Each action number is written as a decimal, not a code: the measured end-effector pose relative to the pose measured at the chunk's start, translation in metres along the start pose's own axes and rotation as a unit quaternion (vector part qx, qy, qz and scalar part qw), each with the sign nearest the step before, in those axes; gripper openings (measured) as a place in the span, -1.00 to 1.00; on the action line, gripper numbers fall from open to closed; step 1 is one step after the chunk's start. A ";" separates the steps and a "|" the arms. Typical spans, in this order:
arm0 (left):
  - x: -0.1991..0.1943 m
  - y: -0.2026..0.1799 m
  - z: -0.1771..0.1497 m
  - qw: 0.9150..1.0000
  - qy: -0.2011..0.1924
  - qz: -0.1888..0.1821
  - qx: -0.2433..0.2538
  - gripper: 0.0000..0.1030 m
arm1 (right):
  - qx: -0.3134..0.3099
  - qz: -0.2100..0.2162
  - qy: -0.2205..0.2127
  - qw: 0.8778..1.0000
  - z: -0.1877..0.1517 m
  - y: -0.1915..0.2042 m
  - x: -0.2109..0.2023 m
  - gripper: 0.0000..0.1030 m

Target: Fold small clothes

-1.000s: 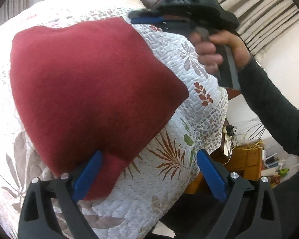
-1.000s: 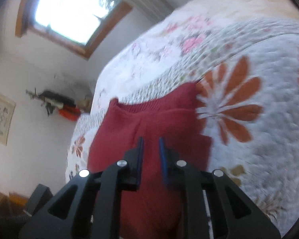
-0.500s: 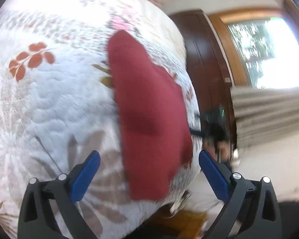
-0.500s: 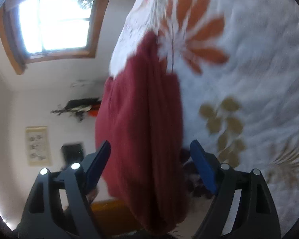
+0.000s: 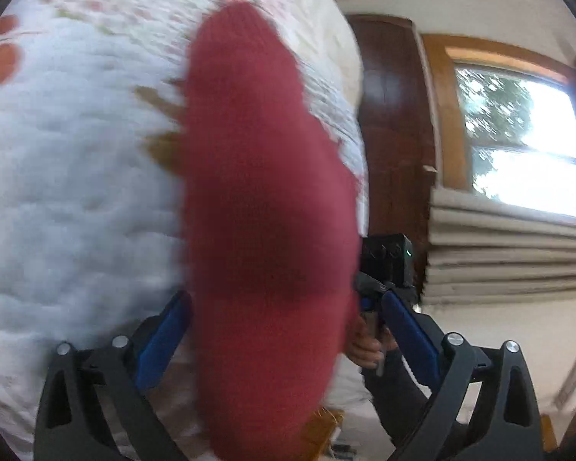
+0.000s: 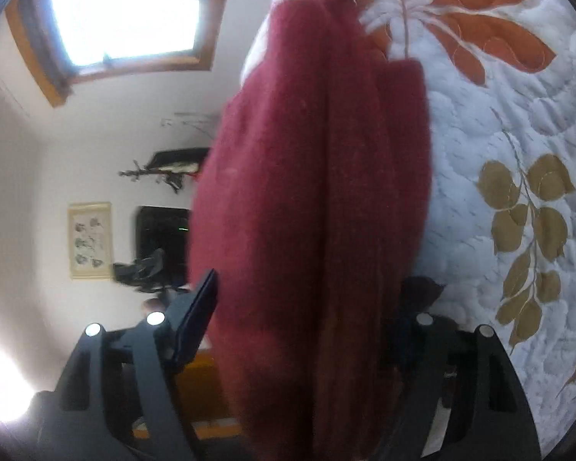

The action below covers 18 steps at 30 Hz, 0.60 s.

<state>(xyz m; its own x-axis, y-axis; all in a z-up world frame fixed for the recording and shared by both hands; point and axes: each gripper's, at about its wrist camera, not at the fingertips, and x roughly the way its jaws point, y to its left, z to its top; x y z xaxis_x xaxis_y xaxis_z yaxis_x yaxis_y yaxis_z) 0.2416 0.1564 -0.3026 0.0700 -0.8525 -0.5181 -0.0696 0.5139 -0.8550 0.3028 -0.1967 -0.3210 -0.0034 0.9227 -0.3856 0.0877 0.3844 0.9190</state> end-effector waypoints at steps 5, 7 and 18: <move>0.020 0.018 0.006 0.998 0.013 0.013 -0.053 0.24 | 0.010 0.001 -0.014 1.000 0.002 0.001 0.008 0.05; 0.021 0.014 0.006 0.999 0.021 0.012 -0.049 0.04 | 0.003 0.003 -0.023 1.000 0.000 0.009 0.006 -0.13; -0.075 -0.021 -0.023 0.999 -0.030 -0.024 0.014 -0.10 | -0.091 0.007 -0.048 0.995 -0.041 0.125 0.045 -0.20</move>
<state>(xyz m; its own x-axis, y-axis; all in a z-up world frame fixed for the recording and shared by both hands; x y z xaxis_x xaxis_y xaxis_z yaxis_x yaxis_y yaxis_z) 0.2151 0.2079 -0.2454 0.1319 -0.8694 -0.4761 -0.0371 0.4757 -0.8788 0.2727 -0.1058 -0.2205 0.0923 0.9243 -0.3704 -0.0946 0.3784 0.9208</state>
